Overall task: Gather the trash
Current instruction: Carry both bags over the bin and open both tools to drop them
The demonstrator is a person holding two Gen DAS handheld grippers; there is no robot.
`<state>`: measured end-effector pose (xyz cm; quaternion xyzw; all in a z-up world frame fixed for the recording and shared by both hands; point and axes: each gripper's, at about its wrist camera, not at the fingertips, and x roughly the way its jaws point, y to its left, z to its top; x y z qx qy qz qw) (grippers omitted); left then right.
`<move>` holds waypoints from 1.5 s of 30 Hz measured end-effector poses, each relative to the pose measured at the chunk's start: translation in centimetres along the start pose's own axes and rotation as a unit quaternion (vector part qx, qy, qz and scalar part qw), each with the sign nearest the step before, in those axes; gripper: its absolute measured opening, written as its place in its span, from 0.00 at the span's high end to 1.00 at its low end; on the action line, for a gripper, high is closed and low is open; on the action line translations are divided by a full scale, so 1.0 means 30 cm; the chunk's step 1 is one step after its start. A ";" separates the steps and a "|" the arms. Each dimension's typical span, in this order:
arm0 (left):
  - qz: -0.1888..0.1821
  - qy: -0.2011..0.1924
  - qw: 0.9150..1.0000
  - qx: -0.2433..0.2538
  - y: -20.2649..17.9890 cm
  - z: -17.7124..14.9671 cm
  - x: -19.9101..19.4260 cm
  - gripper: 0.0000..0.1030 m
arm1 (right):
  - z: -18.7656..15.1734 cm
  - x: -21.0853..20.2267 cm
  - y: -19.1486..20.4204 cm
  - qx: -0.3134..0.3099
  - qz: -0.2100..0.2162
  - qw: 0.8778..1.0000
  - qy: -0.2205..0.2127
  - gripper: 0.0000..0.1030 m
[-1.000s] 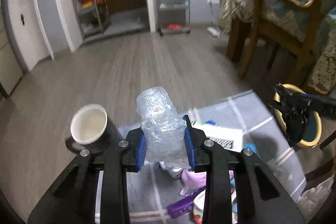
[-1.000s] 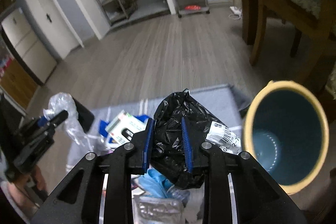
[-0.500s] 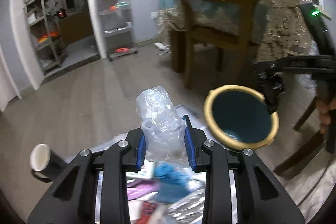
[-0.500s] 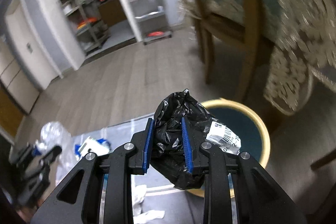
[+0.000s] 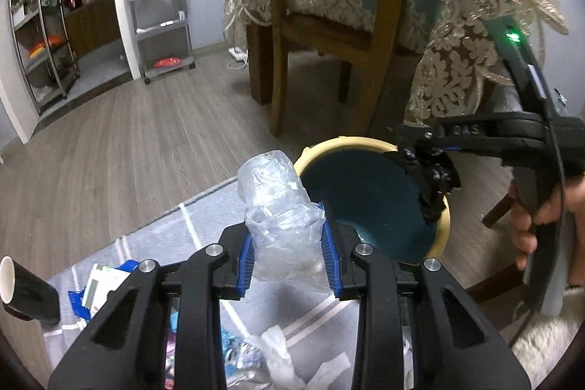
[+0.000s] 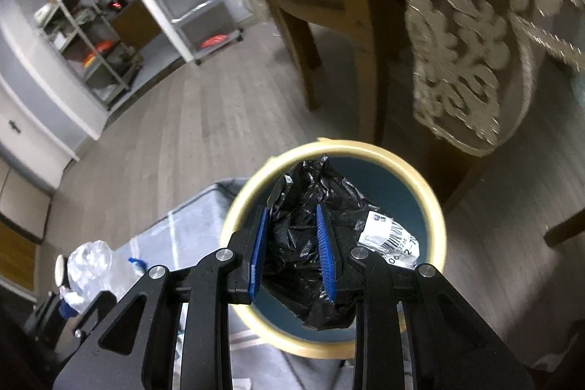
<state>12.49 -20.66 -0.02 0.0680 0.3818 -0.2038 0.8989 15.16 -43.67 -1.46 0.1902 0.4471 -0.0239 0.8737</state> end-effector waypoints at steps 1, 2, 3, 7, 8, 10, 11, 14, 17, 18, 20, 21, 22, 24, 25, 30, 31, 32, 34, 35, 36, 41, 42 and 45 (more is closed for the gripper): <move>-0.001 0.006 1.000 -0.001 -0.005 0.003 0.019 0.70 | 0.000 0.004 -0.009 0.005 -0.001 1.000 0.002 0.73; -0.002 0.011 1.000 0.000 -0.013 0.006 0.039 0.70 | -0.001 0.010 -0.023 0.013 -0.002 1.000 0.005 0.73; -0.003 0.017 1.000 0.004 -0.024 0.009 0.062 0.70 | -0.002 0.013 -0.033 0.021 0.000 1.000 0.007 0.73; -0.015 0.029 0.999 0.023 -0.075 0.016 0.125 0.70 | -0.002 0.011 -0.062 0.045 0.004 0.999 0.003 0.73; -0.019 0.032 0.999 0.024 -0.085 0.019 0.137 0.70 | -0.002 0.013 -0.071 0.054 0.011 0.998 0.003 0.73; -0.025 0.037 0.999 0.028 -0.106 0.023 0.161 0.70 | 0.000 0.022 -0.085 0.070 0.022 0.997 0.007 0.73; -0.030 0.039 0.998 0.031 -0.119 0.023 0.174 0.70 | -0.002 0.027 -0.090 0.073 0.024 0.997 0.009 0.73; -0.025 0.042 0.997 0.052 -0.155 0.028 0.207 0.68 | 0.001 0.035 -0.089 0.078 0.027 0.997 0.011 0.73; -0.019 0.044 0.996 0.069 -0.181 0.037 0.233 0.66 | 0.006 0.039 -0.084 0.076 0.028 0.997 0.007 0.73; -0.018 0.044 0.996 0.073 -0.188 0.039 0.238 0.65 | 0.006 0.038 -0.085 0.075 0.029 0.997 0.007 0.72; -0.016 0.043 0.996 0.076 -0.195 0.040 0.247 0.59 | 0.008 0.038 -0.082 0.070 0.030 0.997 0.005 0.71; -0.014 0.043 0.996 0.075 -0.198 0.044 0.252 0.58 | 0.009 0.037 -0.080 0.068 0.030 0.997 0.003 0.70; -0.010 0.041 0.996 0.074 -0.197 0.044 0.252 0.54 | 0.009 0.036 -0.075 0.067 0.031 0.997 0.003 0.70; -0.007 0.035 0.997 0.065 -0.189 0.044 0.244 0.43 | 0.009 0.032 -0.072 0.063 0.029 0.998 0.000 0.66; -0.006 0.033 0.998 0.062 -0.185 0.044 0.242 0.37 | 0.010 0.030 -0.071 0.063 0.027 0.998 -0.002 0.64; 0.003 0.027 0.999 0.046 -0.147 0.042 0.223 0.29 | 0.012 0.022 -0.068 0.071 0.029 0.997 -0.006 0.47; 0.006 0.027 0.999 0.044 -0.138 0.041 0.217 0.27 | 0.012 0.017 -0.067 0.072 0.028 0.997 -0.008 0.45; 0.007 0.027 0.999 0.042 -0.133 0.040 0.213 0.26 | 0.013 0.008 -0.061 0.073 0.030 0.997 -0.010 0.45; 0.010 0.027 0.999 0.038 -0.118 0.035 0.197 0.25 | 0.011 -0.004 -0.039 0.072 0.034 0.997 -0.013 0.40; 0.012 0.027 0.999 0.037 -0.110 0.032 0.188 0.24 | 0.013 -0.012 -0.028 0.069 0.034 0.997 -0.015 0.30; 0.013 0.026 0.999 0.037 -0.103 0.032 0.180 0.23 | 0.013 -0.022 -0.012 0.064 0.034 0.997 -0.019 0.24; 0.023 0.017 0.999 0.028 -0.056 0.012 0.106 0.16 | 0.016 -0.073 0.056 0.041 0.031 0.998 -0.038 0.11; 0.027 0.015 0.999 0.025 -0.044 0.008 0.092 0.15 | 0.017 -0.081 0.062 0.039 0.031 0.998 -0.040 0.10; 0.034 0.010 0.999 0.014 -0.002 -0.002 0.042 0.12 | 0.017 -0.103 0.080 0.033 0.030 0.998 -0.047 0.08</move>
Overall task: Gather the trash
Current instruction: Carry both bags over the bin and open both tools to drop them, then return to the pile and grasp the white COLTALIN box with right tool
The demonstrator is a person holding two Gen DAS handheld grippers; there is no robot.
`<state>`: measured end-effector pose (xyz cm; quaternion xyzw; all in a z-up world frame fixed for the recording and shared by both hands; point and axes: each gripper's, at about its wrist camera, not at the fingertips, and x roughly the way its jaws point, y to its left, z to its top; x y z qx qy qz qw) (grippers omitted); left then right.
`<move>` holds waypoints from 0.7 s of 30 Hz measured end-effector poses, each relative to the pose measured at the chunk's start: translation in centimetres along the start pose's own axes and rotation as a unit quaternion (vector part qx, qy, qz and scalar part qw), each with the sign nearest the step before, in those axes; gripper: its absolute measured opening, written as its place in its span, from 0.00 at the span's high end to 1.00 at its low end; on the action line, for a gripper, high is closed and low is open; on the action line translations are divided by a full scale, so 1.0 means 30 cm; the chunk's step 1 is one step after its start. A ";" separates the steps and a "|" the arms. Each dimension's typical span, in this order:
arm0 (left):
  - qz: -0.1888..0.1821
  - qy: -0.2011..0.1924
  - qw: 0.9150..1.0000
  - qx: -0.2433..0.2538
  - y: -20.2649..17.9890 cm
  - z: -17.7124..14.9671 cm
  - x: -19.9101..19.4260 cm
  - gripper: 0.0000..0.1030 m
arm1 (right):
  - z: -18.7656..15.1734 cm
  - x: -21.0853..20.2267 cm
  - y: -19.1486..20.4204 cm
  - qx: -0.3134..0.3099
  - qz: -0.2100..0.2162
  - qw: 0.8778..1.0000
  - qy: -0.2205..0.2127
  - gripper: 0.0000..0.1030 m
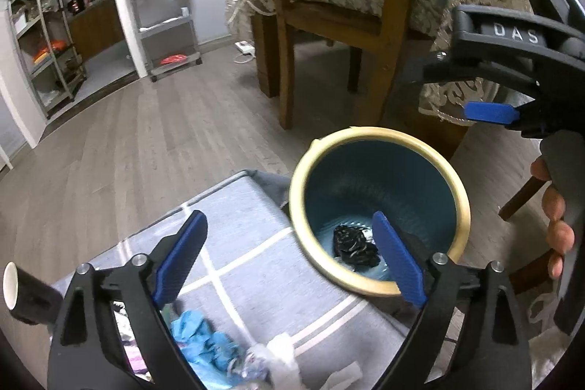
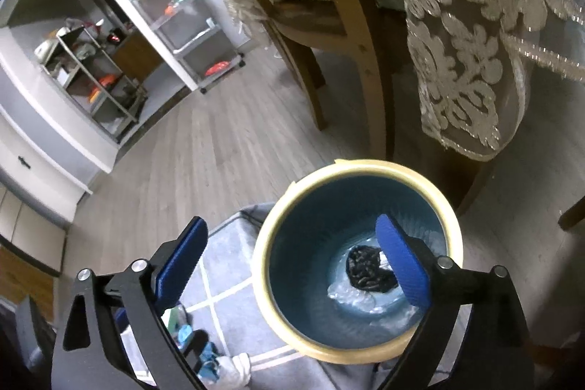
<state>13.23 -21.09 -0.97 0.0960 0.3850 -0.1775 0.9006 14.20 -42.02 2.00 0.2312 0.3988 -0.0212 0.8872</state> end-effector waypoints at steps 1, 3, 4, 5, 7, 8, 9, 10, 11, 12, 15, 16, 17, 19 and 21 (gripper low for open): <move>0.002 -0.002 1.000 -0.003 0.015 -0.003 -0.017 0.12 | 0.000 -0.006 0.010 -0.003 -0.002 1.000 -0.002 0.07; 0.005 -0.008 1.000 -0.008 0.049 -0.011 -0.056 0.11 | -0.003 -0.012 0.025 -0.010 -0.003 1.000 -0.003 0.07; 0.008 -0.011 1.000 -0.009 0.068 -0.018 -0.078 0.11 | -0.005 -0.014 0.034 -0.015 -0.004 1.000 -0.005 0.07; 0.014 -0.015 1.000 -0.009 0.095 -0.024 -0.104 0.10 | -0.006 -0.013 0.042 -0.022 -0.006 1.000 -0.008 0.06; 0.024 -0.019 0.999 -0.008 0.136 -0.032 -0.137 0.09 | -0.021 -0.010 0.073 -0.040 -0.014 0.999 -0.007 0.06; 0.030 -0.020 0.999 -0.008 0.160 -0.042 -0.152 0.08 | -0.020 -0.004 0.090 -0.047 -0.013 0.999 -0.006 0.06; 0.038 -0.020 0.999 -0.008 0.190 -0.054 -0.167 0.08 | -0.025 -0.006 0.099 -0.052 -0.012 0.999 -0.008 0.06; 0.044 -0.018 0.999 -0.009 0.216 -0.064 -0.176 0.08 | -0.032 -0.004 0.120 -0.063 -0.016 0.998 -0.009 0.06; 0.054 -0.015 0.998 -0.010 0.255 -0.081 -0.189 0.08 | -0.040 -0.005 0.138 -0.070 -0.017 0.997 -0.009 0.06; 0.060 -0.013 0.998 -0.012 0.285 -0.094 -0.199 0.08 | -0.047 -0.007 0.147 -0.075 -0.016 0.997 -0.010 0.06; 0.070 -0.009 0.997 -0.020 0.369 -0.125 -0.227 0.08 | -0.069 -0.008 0.201 -0.095 -0.010 0.995 -0.010 0.06; 0.074 -0.008 0.997 -0.023 0.398 -0.139 -0.237 0.08 | -0.077 -0.011 0.219 -0.101 -0.008 0.995 -0.012 0.06; 0.078 -0.007 0.997 -0.024 0.423 -0.152 -0.246 0.08 | -0.086 -0.014 0.243 -0.109 -0.004 0.994 -0.014 0.06; 0.090 -0.005 0.996 -0.028 0.473 -0.181 -0.259 0.08 | -0.097 -0.017 0.274 -0.117 -0.001 0.993 -0.017 0.06; 0.096 -0.003 0.994 -0.043 0.518 -0.203 -0.266 0.08 | -0.117 -0.014 0.311 -0.125 0.002 0.992 -0.019 0.05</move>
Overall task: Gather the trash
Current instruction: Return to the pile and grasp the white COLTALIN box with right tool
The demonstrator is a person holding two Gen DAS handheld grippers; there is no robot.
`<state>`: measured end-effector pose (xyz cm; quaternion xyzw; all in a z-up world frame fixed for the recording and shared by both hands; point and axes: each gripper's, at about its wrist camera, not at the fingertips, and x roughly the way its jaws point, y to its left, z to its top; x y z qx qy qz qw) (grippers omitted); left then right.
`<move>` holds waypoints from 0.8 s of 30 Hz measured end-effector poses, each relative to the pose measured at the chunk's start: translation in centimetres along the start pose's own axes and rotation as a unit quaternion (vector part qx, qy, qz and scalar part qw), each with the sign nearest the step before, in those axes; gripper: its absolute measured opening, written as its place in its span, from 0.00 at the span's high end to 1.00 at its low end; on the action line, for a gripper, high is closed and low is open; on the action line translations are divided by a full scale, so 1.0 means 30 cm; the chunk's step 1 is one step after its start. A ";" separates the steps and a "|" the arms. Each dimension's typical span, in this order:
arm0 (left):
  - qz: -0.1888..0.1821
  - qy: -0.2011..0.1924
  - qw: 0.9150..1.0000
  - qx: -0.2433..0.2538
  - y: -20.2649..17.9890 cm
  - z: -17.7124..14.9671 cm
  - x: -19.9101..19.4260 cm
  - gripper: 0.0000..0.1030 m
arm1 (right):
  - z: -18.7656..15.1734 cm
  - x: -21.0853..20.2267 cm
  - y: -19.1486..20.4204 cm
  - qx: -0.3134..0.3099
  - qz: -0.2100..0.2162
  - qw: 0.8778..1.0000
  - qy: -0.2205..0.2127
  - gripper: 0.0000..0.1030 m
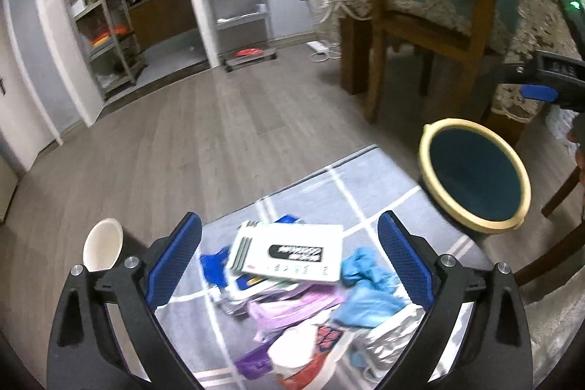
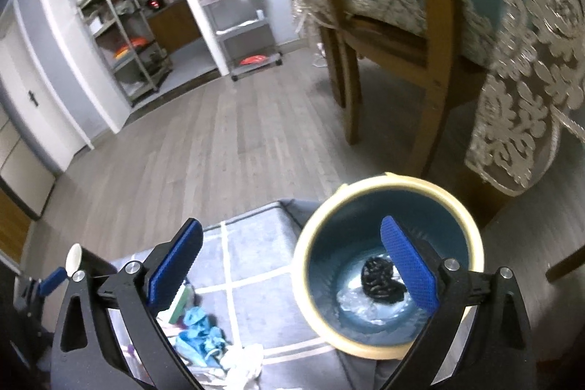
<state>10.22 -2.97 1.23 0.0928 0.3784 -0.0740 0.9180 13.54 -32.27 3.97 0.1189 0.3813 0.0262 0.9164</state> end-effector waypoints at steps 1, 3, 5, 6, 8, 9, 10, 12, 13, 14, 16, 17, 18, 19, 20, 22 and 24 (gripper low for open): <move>-0.001 0.000 1.000 -0.011 0.021 -0.008 -0.001 0.08 | -0.008 0.003 0.017 0.000 0.003 1.000 0.002 0.05; -0.009 -0.004 0.999 -0.037 0.065 -0.025 -0.009 0.07 | -0.021 0.010 0.036 0.009 0.012 1.000 0.006 0.05; -0.009 -0.004 0.999 -0.047 0.093 -0.040 -0.006 0.07 | -0.037 0.023 0.063 0.029 0.029 0.999 0.015 0.05; -0.006 -0.003 0.999 -0.046 0.100 -0.046 -0.005 0.07 | -0.044 0.028 0.074 0.033 0.035 0.999 0.019 0.05; 0.001 0.000 0.999 -0.046 0.124 -0.060 -0.003 0.07 | -0.056 0.044 0.107 0.028 0.036 0.999 0.026 0.05; 0.002 0.000 0.999 -0.050 0.131 -0.061 0.000 0.07 | -0.060 0.050 0.121 0.020 0.033 0.999 0.027 0.05; 0.003 -0.001 0.998 -0.056 0.148 -0.065 -0.001 0.07 | -0.062 0.055 0.138 0.012 0.030 0.999 0.028 0.05; 0.005 -0.004 0.998 -0.070 0.175 -0.070 -0.003 0.07 | -0.071 0.070 0.169 0.000 0.027 0.999 0.032 0.05; 0.007 -0.005 0.997 -0.076 0.191 -0.073 -0.003 0.07 | -0.076 0.077 0.180 -0.002 0.028 0.999 0.035 0.05; 0.009 -0.004 0.997 -0.079 0.200 -0.075 -0.002 0.07 | -0.081 0.081 0.188 -0.005 0.028 0.999 0.038 0.05; 0.015 0.000 0.996 -0.084 0.225 -0.089 0.006 0.07 | -0.088 0.093 0.207 -0.013 0.028 0.999 0.041 0.05; 0.018 0.005 0.996 -0.086 0.238 -0.098 0.013 0.07 | -0.094 0.101 0.212 -0.017 0.027 0.999 0.043 0.05; 0.021 0.008 0.996 -0.087 0.243 -0.104 0.019 0.07 | -0.097 0.107 0.217 -0.021 0.027 0.998 0.045 0.05; 0.025 0.010 0.996 -0.088 0.250 -0.109 0.024 0.07 | -0.101 0.112 0.223 -0.024 0.027 0.998 0.047 0.05; 0.029 0.012 0.996 -0.087 0.256 -0.112 0.027 0.07 | -0.107 0.120 0.235 -0.031 0.025 0.998 0.049 0.05; 0.037 0.014 0.995 -0.091 0.273 -0.117 0.037 0.07 | -0.117 0.138 0.251 -0.044 0.020 0.997 0.054 0.05; 0.038 0.018 0.994 -0.097 0.291 -0.123 0.050 0.07 | -0.125 0.162 0.270 -0.056 0.017 0.996 0.061 0.05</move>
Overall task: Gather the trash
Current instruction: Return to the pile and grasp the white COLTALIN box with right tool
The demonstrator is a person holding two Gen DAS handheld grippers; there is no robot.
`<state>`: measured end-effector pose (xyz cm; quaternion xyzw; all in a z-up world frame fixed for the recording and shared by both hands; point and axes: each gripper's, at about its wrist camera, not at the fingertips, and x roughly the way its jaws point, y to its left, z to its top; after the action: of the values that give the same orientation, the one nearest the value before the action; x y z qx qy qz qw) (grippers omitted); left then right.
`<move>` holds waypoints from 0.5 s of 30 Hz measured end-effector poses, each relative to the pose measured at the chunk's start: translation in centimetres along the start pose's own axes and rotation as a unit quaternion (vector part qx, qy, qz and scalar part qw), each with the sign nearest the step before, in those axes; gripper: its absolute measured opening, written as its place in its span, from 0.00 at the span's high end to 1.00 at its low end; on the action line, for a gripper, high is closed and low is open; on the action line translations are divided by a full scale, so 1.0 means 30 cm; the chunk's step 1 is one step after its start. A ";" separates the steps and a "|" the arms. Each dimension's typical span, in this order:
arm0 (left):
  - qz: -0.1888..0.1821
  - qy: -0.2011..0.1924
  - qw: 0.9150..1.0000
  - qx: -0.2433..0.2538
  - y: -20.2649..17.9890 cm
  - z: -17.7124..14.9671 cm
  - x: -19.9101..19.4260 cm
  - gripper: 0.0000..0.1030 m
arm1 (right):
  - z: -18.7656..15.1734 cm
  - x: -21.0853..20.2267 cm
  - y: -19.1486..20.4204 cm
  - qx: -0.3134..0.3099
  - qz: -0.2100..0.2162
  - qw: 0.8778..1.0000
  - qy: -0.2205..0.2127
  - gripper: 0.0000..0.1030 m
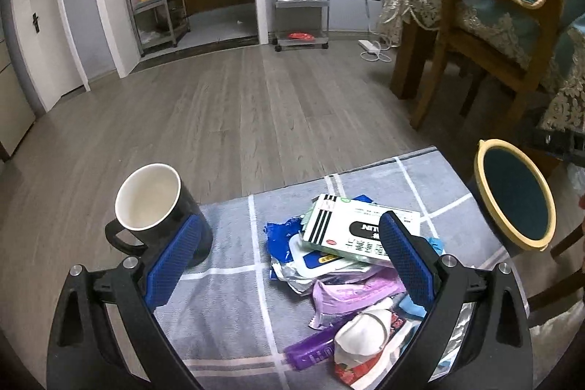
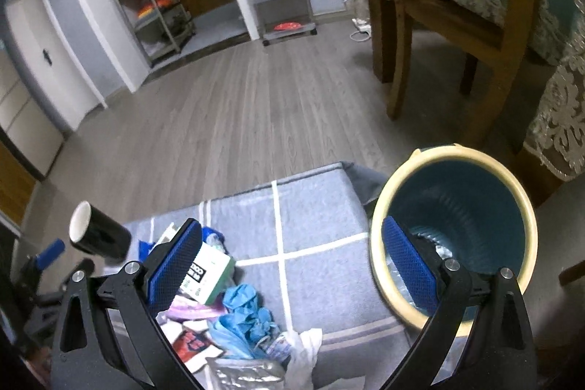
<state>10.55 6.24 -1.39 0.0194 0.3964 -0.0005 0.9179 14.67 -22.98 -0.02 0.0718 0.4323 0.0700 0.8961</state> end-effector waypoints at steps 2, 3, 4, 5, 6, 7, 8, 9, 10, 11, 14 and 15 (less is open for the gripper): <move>0.005 0.007 1.000 0.000 0.014 -0.003 0.023 0.07 | -0.001 0.023 0.013 -0.008 -0.003 1.000 0.006 0.05; 0.007 0.011 1.000 0.001 0.016 -0.006 0.036 0.07 | -0.003 0.038 0.023 -0.014 -0.003 1.000 0.010 0.05; 0.010 0.017 1.000 0.002 0.017 -0.008 0.051 0.07 | -0.006 0.054 0.036 -0.023 -0.004 1.000 0.014 0.05; 0.014 0.026 1.000 0.004 0.018 -0.011 0.071 0.07 | -0.009 0.068 0.049 -0.033 -0.004 0.999 0.017 0.05; 0.020 0.033 0.999 0.004 0.021 -0.012 0.084 0.07 | -0.013 0.081 0.065 -0.042 -0.002 0.999 0.020 0.05; 0.030 0.039 0.999 0.002 0.025 -0.010 0.091 0.07 | -0.017 0.091 0.080 -0.051 0.003 0.998 0.023 0.05; 0.029 0.040 0.999 -0.008 0.034 -0.003 0.088 0.07 | -0.021 0.107 0.106 -0.066 0.014 0.997 0.028 0.05; 0.019 0.035 0.999 -0.017 0.041 -0.001 0.078 0.07 | -0.025 0.123 0.133 -0.083 0.026 0.996 0.031 0.05; 0.008 0.027 0.999 -0.027 0.051 0.007 0.063 0.07 | -0.029 0.141 0.160 -0.101 0.039 0.993 0.034 0.05; 0.005 0.021 0.999 -0.031 0.059 0.013 0.052 0.07 | -0.032 0.154 0.180 -0.114 0.047 0.992 0.035 0.05; 0.012 0.017 0.999 -0.044 0.094 0.014 0.038 0.07 | -0.056 0.219 0.246 -0.155 0.072 0.984 0.052 0.05; 0.012 0.017 0.999 -0.046 0.104 0.011 0.038 0.07 | -0.066 0.246 0.266 -0.167 0.080 0.981 0.062 0.05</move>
<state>11.64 9.36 -1.89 -0.0184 0.4116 0.0293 0.9107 17.15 -13.65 -5.37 -0.0489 0.4624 0.2168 0.8584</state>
